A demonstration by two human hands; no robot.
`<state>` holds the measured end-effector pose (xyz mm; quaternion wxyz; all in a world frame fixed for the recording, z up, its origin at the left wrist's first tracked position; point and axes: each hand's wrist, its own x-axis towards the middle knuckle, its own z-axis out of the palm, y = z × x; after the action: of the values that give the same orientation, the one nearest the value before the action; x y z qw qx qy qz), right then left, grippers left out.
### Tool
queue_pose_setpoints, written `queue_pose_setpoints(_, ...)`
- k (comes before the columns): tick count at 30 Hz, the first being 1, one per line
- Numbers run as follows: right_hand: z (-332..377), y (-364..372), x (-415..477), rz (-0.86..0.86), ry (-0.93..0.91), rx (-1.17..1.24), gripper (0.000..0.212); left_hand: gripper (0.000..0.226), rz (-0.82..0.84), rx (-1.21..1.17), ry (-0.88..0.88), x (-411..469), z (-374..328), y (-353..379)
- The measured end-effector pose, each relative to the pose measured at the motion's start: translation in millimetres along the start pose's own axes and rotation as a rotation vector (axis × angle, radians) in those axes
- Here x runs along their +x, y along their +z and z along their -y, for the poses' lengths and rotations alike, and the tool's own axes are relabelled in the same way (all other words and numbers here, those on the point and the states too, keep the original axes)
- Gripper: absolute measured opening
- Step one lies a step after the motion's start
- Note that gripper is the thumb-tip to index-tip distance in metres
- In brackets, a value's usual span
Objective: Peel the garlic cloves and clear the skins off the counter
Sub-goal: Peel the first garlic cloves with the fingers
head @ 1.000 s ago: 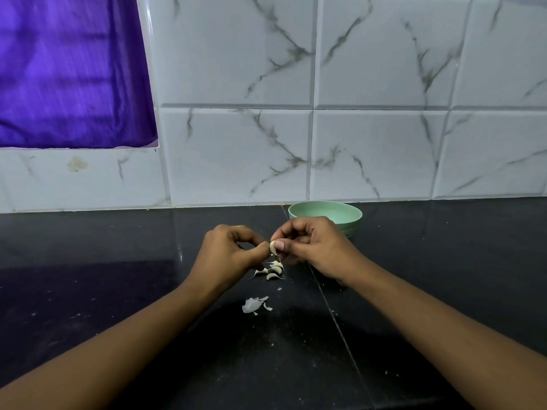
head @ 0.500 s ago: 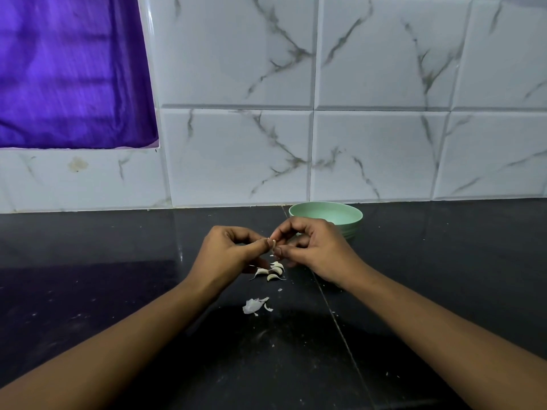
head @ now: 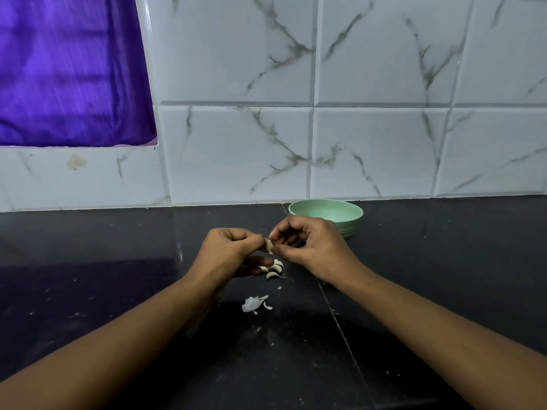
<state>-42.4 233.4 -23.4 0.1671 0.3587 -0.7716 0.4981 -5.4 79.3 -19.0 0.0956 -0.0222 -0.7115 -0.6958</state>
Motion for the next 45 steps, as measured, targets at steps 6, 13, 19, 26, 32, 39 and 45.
queue_pose_setpoints(6,-1.0,-0.7,1.1,0.027,0.038,0.037,0.019,0.021,0.01,-0.025,-0.006,1.3,0.5,1.1)
queue_pose_setpoints(13,-1.8,-1.6,1.8,0.068,0.242,0.42,0.019,0.021,0.029,-0.017,-0.006,0.8,0.8,0.1)
queue_pose_setpoints(19,-1.5,-4.0,2.2,0.081,0.362,0.601,0.017,0.021,0.041,0.032,0.039,-1.1,-1.0,-1.0)
queue_pose_setpoints(26,0.0,-4.8,1.1,0.157,0.33,0.58,0.019,0.017,0.079,0.089,0.038,-0.5,-1.0,-2.6)
queue_pose_setpoints(32,2.4,-5.4,0.9,0.164,0.325,0.597,0.019,0.019,0.105,0.055,0.025,-1.1,-1.5,-2.7)
queue_pose_setpoints(39,1.8,-8.4,1.9,0.16,0.337,0.618,0.02,0.011,0.139,0.04,0.049,-0.4,-7.1,-9.1)
queue_pose_setpoints(45,2.3,-8.0,1.4,0.143,0.307,0.56,0.018,0.004,0.133,0.133,0.118,1.5,-5.0,-10.7)
